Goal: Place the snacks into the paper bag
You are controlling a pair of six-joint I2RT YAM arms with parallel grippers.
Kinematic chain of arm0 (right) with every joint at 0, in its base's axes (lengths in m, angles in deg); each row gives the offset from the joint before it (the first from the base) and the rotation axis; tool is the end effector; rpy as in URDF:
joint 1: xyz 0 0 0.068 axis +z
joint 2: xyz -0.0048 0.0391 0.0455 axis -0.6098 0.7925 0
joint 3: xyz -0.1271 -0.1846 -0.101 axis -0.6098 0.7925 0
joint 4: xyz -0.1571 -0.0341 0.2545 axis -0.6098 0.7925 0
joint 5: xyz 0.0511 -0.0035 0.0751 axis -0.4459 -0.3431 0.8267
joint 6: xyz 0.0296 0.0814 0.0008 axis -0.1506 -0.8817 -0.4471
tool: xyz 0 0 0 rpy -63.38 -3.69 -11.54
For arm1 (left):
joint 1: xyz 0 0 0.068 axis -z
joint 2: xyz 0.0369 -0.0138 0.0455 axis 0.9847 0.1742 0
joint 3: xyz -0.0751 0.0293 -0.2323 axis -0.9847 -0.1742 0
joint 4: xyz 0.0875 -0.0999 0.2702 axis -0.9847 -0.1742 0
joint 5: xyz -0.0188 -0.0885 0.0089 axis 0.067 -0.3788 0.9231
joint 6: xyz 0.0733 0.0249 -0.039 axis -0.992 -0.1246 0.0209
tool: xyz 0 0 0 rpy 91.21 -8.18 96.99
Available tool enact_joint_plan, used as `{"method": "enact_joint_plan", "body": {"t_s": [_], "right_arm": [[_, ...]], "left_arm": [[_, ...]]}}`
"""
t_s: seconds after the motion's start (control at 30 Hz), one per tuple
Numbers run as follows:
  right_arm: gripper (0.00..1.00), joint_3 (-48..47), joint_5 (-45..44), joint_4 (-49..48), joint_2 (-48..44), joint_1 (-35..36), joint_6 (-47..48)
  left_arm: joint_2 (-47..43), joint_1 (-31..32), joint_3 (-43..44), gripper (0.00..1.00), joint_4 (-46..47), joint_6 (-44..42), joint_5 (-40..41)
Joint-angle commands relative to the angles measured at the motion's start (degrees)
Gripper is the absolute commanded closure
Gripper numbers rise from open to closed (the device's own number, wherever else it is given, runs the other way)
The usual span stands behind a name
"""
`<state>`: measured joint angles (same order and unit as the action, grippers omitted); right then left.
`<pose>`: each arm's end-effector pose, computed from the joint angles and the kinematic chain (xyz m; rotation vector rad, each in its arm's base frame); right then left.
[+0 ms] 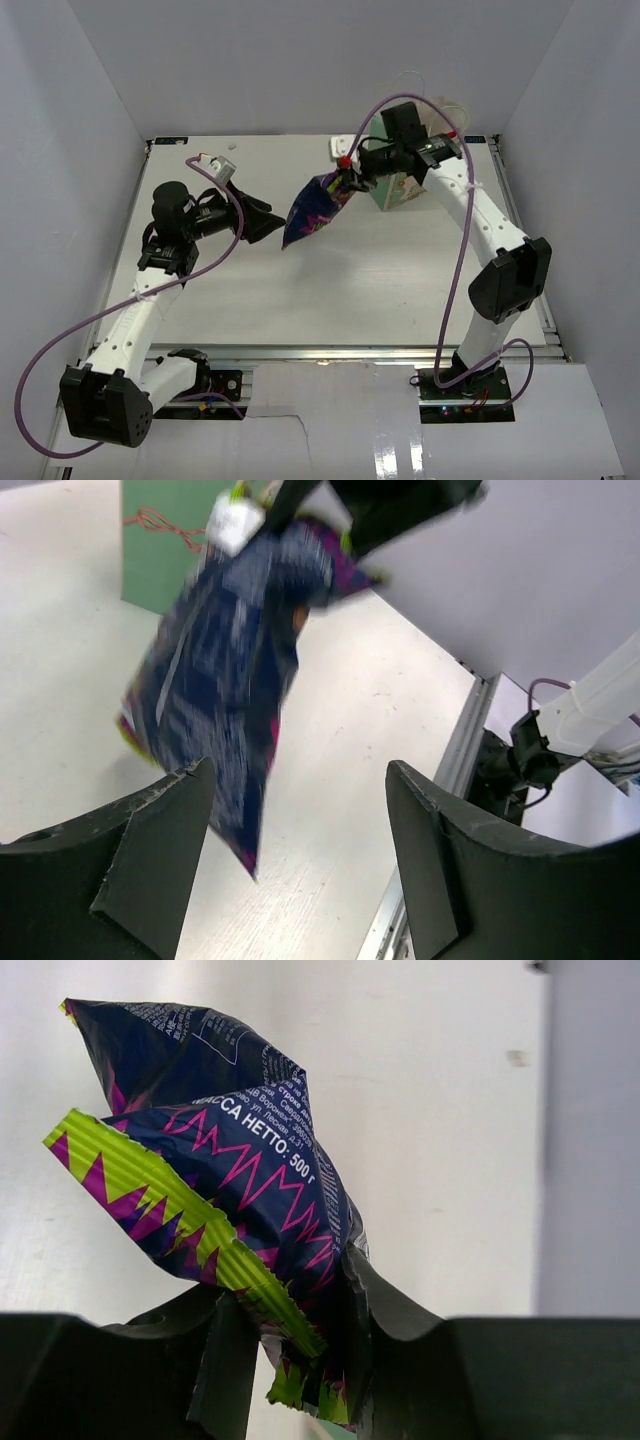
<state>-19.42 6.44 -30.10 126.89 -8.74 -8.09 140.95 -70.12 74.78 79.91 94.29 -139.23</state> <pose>0.3669 0.2625 0.3186 -1.7699 1.1893 0.5342 0.3036 -0.1144 0.3069 0.5685 1.7104 -1.1418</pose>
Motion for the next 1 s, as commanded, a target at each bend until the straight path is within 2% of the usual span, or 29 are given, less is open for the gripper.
{"method": "enact_joint_plan", "body": {"t_s": [0.0, 0.13, 0.27, 0.5, 0.73, 0.97], "right_arm": [[0.92, -12.2, 4.2, -8.1, -4.2, -3.7, -3.4], [0.92, -19.9, 1.8, -12.7, -3.8, -8.6, -8.3], [0.92, -23.3, -3.5, -18.9, -3.6, -12.5, -10.0], [0.92, -29.2, -8.7, -29.4, -0.1, -21.7, -15.6], [0.92, -29.9, -8.7, -31.7, 0.3, -27.6, -17.6], [0.92, -25.1, -6.3, -31.9, -2.9, -32.3, -19.4]], "left_arm": [[-3.7, -0.2, -0.9, 0.20, -3.9, -3.3, 4.6], [-6.4, -0.3, -5.1, 0.20, -0.8, -0.6, 5.2], [-7.7, -0.2, -8.0, 0.20, 1.4, 0.7, 5.4], [-7.8, -0.3, -8.6, 0.20, 0.9, 0.3, 5.2], [-8.0, -0.3, -9.8, 0.20, 2.0, 0.8, 5.1], [-7.5, -0.3, -9.9, 0.20, 2.7, 1.1, 4.6]]}}
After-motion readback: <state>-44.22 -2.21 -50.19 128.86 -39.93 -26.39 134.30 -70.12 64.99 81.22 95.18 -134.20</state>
